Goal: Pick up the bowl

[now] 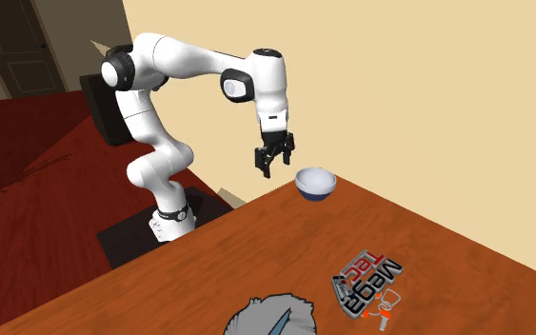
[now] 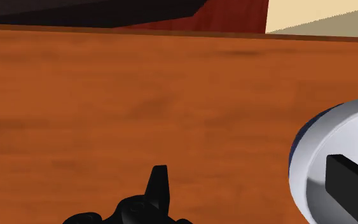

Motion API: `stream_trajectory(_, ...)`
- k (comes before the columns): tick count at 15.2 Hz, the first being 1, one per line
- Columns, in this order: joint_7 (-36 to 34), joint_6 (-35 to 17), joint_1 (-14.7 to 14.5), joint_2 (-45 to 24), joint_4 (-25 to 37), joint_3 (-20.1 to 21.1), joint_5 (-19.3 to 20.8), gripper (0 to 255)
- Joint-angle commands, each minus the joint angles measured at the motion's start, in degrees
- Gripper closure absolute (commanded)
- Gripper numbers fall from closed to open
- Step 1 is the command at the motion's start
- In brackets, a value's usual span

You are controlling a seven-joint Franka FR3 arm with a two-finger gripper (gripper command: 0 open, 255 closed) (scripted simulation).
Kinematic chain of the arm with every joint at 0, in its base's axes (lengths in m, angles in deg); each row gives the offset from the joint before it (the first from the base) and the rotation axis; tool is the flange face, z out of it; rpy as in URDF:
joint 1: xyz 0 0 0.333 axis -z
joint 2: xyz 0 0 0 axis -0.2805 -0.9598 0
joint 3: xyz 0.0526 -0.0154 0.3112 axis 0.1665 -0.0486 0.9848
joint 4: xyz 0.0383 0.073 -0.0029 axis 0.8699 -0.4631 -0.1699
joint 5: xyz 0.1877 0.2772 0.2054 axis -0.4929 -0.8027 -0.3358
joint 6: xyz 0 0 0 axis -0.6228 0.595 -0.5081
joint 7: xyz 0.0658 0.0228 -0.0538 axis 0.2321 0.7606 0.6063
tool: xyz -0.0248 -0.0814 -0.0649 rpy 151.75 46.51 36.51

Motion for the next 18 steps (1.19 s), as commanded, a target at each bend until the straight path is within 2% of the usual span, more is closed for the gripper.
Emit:
stream_trajectory(1, -1.51, -2.15, -0.37, -3.47, 1.54, 1.41, -0.1, 0)
stream_trajectory(7, -6.05, -6.37, -1.41, -14.22, 8.48, 4.92, 1.25, 0)
stream_trajectory(16, -5.75, -12.17, -1.57, -15.37, 3.78, 5.2, 1.23, 0)
stream_trajectory(17, -5.72, -12.16, -1.56, -15.33, 3.76, 5.18, 1.22, 255)
stream_trajectory(18, -5.73, -12.14, -1.57, -15.29, 3.74, 5.19, 1.21, 255)
